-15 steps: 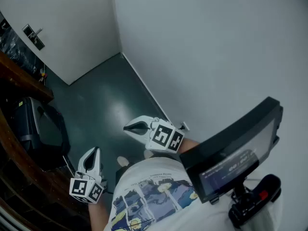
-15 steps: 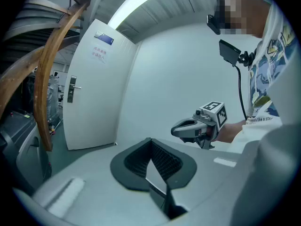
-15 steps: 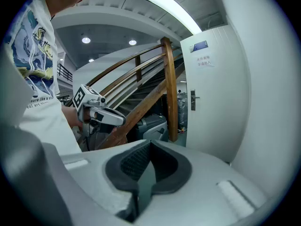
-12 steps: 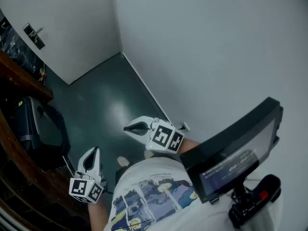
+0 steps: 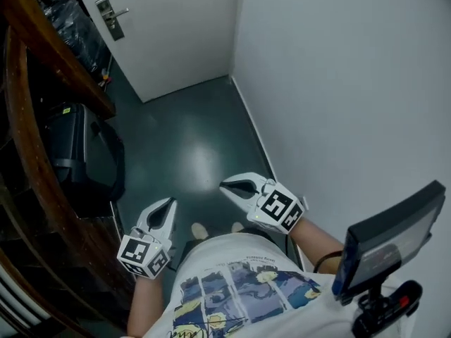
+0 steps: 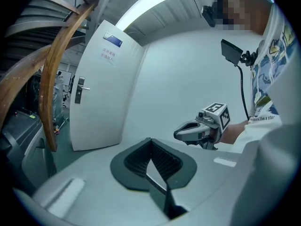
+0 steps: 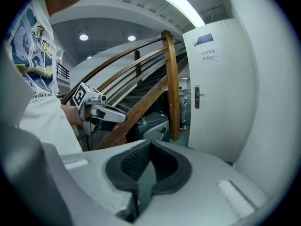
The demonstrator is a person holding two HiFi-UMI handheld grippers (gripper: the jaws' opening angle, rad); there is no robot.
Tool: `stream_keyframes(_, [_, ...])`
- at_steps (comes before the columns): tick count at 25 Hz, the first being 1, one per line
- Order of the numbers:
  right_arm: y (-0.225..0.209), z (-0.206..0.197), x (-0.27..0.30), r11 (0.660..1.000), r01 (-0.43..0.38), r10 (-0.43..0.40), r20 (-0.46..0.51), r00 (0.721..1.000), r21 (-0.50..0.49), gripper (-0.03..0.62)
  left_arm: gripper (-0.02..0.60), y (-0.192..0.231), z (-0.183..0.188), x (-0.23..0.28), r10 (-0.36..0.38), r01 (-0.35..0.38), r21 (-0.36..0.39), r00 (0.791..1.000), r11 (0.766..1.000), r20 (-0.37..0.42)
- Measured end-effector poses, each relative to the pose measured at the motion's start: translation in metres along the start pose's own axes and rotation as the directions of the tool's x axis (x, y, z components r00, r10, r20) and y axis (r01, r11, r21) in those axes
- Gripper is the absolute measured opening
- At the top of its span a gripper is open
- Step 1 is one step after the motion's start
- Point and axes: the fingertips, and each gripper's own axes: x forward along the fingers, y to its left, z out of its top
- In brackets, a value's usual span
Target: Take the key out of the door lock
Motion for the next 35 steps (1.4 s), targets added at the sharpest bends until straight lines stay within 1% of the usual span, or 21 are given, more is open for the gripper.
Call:
stream_keyframes(3, [0.005,0.01,0.027,1.0,0.012,-0.012,0.015,1.0,0.0,0.003,0.005,0.028,0.002,-0.015,0.007,-0.007,0.009,1.0,1.0,0.007])
stream_keyframes(6, [0.009,0.02,0.056,1.0,0.003,-0.003,0.033,0.999,0.01,0.019,0.006,0.057,0.005,-0.03,0.04,-0.041,0.022,0.999,0.999,0.016])
stream_keyframes(9, [0.009,0.029,0.085,1.0,-0.004,0.003,0.039,0.999,0.025,0.034,0.008,0.089,0.009,-0.04,0.073,-0.073,0.016,0.997,0.997,0.033])
stream_keyframes(10, [0.007,0.033,0.095,1.0,-0.006,0.004,0.039,0.999,0.028,0.036,0.016,0.099,0.011,-0.041,0.082,-0.082,0.012,0.996,0.997,0.038])
stream_keyframes(12, [0.003,0.041,0.112,1.0,-0.012,0.011,0.034,0.999,0.02,0.04,0.053,0.117,0.015,-0.04,0.093,-0.093,0.001,0.995,0.996,0.045])
stream_keyframes(15, [-0.012,0.046,0.129,1.0,-0.017,0.017,0.013,1.0,0.012,0.041,0.06,0.139,0.016,-0.031,0.098,-0.097,-0.025,0.994,0.995,0.044])
stream_keyframes(18, [-0.045,0.05,0.151,0.999,-0.034,0.034,0.006,0.999,0.011,0.051,0.06,0.167,0.02,-0.009,0.12,-0.118,-0.049,0.992,0.992,0.034])
stream_keyframes(21, [-0.088,0.059,0.179,0.998,-0.06,0.06,0.008,0.998,0.006,0.055,0.06,0.2,0.035,0.019,0.144,-0.142,-0.065,0.989,0.988,0.021])
stream_keyframes(26, [-0.167,0.095,0.226,0.993,-0.116,0.117,0.024,0.993,-0.038,0.062,0.06,0.257,0.082,0.075,0.207,-0.205,-0.054,0.978,0.977,0.022])
stream_keyframes(31, [-0.242,0.128,0.251,0.979,-0.164,0.167,0.012,0.986,-0.117,0.064,0.06,0.301,0.134,0.132,0.25,-0.249,-0.039,0.967,0.968,0.046])
stream_keyframes(33, [-0.27,0.134,0.265,0.977,-0.175,0.177,0.006,0.984,-0.12,0.064,0.061,0.318,0.148,0.15,0.262,-0.26,-0.044,0.964,0.965,0.05])
stream_keyframes(35, [-0.288,0.136,0.279,0.978,-0.179,0.18,0.002,0.984,-0.109,0.064,0.061,0.333,0.156,0.161,0.271,-0.268,-0.056,0.961,0.962,0.049])
